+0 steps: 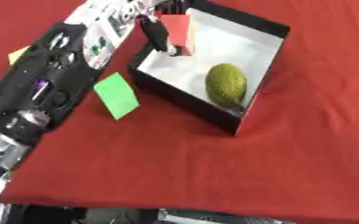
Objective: Pick up objects on the table and place them in the box.
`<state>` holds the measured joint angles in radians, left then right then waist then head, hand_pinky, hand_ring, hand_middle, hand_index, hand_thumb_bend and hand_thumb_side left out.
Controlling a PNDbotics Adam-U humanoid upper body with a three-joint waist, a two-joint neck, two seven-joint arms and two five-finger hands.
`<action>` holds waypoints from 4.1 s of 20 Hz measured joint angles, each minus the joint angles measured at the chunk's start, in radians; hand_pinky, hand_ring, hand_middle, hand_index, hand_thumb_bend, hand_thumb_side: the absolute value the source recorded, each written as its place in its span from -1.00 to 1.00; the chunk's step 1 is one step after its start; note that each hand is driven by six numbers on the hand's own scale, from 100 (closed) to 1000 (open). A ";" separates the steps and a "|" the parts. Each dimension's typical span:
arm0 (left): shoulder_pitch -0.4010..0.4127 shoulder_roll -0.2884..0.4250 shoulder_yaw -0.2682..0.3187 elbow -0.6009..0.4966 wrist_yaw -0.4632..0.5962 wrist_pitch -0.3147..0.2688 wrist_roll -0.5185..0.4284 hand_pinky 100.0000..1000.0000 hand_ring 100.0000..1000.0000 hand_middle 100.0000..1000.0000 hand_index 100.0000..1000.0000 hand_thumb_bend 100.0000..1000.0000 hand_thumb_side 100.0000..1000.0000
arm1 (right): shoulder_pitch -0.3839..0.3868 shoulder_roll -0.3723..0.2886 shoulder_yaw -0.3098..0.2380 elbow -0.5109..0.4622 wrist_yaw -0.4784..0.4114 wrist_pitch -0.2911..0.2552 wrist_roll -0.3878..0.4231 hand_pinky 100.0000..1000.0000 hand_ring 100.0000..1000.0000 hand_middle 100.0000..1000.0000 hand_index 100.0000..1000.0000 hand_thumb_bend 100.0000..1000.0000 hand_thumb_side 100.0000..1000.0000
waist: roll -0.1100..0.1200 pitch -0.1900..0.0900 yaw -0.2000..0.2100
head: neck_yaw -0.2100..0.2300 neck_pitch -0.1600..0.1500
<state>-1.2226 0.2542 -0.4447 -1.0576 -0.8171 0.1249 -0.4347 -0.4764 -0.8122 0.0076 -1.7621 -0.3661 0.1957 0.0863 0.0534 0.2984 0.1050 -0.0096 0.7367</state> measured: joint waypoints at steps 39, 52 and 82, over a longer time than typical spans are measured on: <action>0.289 0.588 -0.038 -0.699 0.571 0.446 -0.186 0.57 0.48 0.32 0.59 0.40 -0.02 | 0.094 -0.020 -0.030 -0.004 0.044 -0.020 -0.033 0.78 0.78 0.48 0.71 -1.00 -0.02 | 0.000 -0.002 0.051 | -0.076 0.004; 0.263 0.558 -0.136 -0.611 0.540 0.415 -0.238 0.61 0.53 0.37 0.61 0.46 0.02 | 0.096 -0.010 -0.024 0.005 0.054 -0.019 -0.022 0.78 0.78 0.48 0.71 -1.00 0.01 | -0.006 -0.002 0.053 | -0.075 0.000; 0.202 0.426 -0.249 -0.378 0.389 0.350 -0.304 0.72 0.59 0.41 0.65 0.64 0.15 | 0.099 0.000 -0.012 0.020 0.071 -0.015 -0.010 0.78 0.78 0.48 0.71 -1.00 0.15 | 0.006 -0.002 0.054 | -0.066 0.001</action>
<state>-1.0208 0.6805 -0.6939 -1.4352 -0.4284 0.4745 -0.7383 -0.3772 -0.8120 -0.0048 -1.7423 -0.2949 0.1811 0.0758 0.0590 0.2966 0.1586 -0.0755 0.7376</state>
